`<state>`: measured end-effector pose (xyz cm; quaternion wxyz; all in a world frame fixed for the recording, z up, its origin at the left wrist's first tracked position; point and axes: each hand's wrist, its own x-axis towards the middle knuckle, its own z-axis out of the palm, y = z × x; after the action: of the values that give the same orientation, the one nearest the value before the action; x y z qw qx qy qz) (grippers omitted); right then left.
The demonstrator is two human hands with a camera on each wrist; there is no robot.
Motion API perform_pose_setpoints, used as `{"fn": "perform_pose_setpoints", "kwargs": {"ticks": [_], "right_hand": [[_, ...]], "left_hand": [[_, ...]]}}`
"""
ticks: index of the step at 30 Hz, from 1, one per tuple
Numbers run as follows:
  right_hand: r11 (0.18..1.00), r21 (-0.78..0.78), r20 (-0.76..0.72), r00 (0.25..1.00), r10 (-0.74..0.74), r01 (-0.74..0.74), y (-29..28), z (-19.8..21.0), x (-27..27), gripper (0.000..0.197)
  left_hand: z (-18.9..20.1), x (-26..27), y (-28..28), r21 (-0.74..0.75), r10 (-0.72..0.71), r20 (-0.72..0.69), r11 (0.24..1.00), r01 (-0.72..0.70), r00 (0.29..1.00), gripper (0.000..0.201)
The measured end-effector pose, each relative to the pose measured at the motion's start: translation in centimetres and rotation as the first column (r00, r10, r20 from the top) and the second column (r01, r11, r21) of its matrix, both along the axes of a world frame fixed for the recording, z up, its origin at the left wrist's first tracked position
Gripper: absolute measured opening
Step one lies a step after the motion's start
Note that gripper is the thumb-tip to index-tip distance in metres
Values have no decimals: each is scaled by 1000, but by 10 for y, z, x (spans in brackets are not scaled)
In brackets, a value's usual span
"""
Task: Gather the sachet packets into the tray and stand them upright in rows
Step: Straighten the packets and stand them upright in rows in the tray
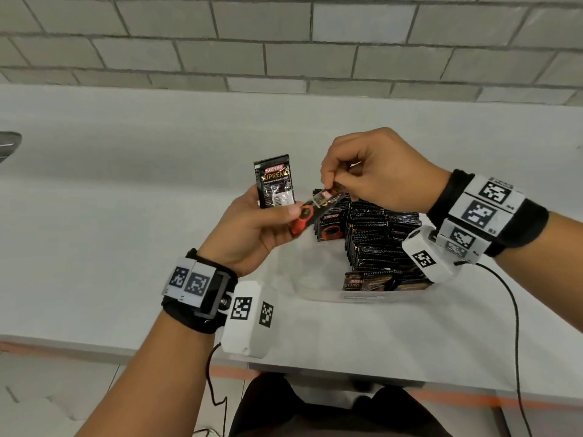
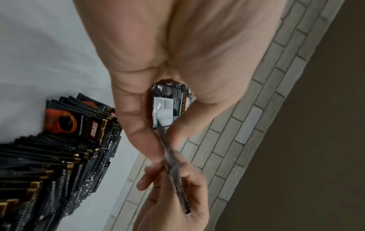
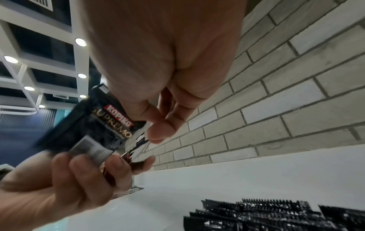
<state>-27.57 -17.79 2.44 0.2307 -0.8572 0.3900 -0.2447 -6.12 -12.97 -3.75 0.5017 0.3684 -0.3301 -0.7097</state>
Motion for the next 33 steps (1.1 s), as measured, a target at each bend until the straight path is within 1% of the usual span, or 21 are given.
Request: {"fn": "perform_pose_setpoints", "kwargs": {"ticks": [2,4,5,6,7,10,14,16,19,22,26,28,31,33], "right_hand": [[996,70,26,999,-48,46,-2,0,1,32],[966,248,126,987,-104,70,-4,2,0,39],[938,342,175,976,-129,63,-4,3,-1,34],[911,408,199,969,-144,51,-4,4,-2,24],[903,427,178,974,-143,54,-3,5,-3,17],[933,339,24,990,-141,125,-4,1,-2,15],[942,241,-66,973,-222,232,-12,-2,-1,13],[955,186,-140,969,-205,229,-16,-5,0,12],[975,115,-282,948,-151,189,-19,-15,4,12],[989,44,-409,906,-111,141,-23,-28,7,10],[990,41,-492,865,-96,133,-29,-37,10,13],[987,60,-517,851,-94,146,-32,-38,10,15],[984,59,-542,833,-109,168,-34,-40,10,16],[983,44,-557,821,-125,180,-36,-40,9,19]], "left_hand": [[-2,-4,2,-67,3,58,998,1,998,58],[-4,-5,1,-114,68,133,992,-52,989,60],[-5,-6,-1,-136,114,168,986,-92,979,56],[-8,-6,-2,-152,155,193,980,-126,969,52],[-9,-7,-3,-160,183,209,975,-151,961,50],[-14,-7,-4,-173,230,248,966,-191,941,48],[-18,0,-7,-170,225,323,969,-178,919,50],[-21,5,-10,-135,243,360,969,-208,901,44],[-25,13,-11,-89,273,381,962,-259,884,28],[-30,17,-10,-103,254,411,967,-232,876,21],[-32,18,-5,-131,229,453,973,-190,861,15],[-31,17,-3,-164,240,513,970,-180,824,12],[-33,19,-5,-247,307,589,949,-195,748,12],[-32,20,-5,-277,335,583,938,-207,740,15]]}}
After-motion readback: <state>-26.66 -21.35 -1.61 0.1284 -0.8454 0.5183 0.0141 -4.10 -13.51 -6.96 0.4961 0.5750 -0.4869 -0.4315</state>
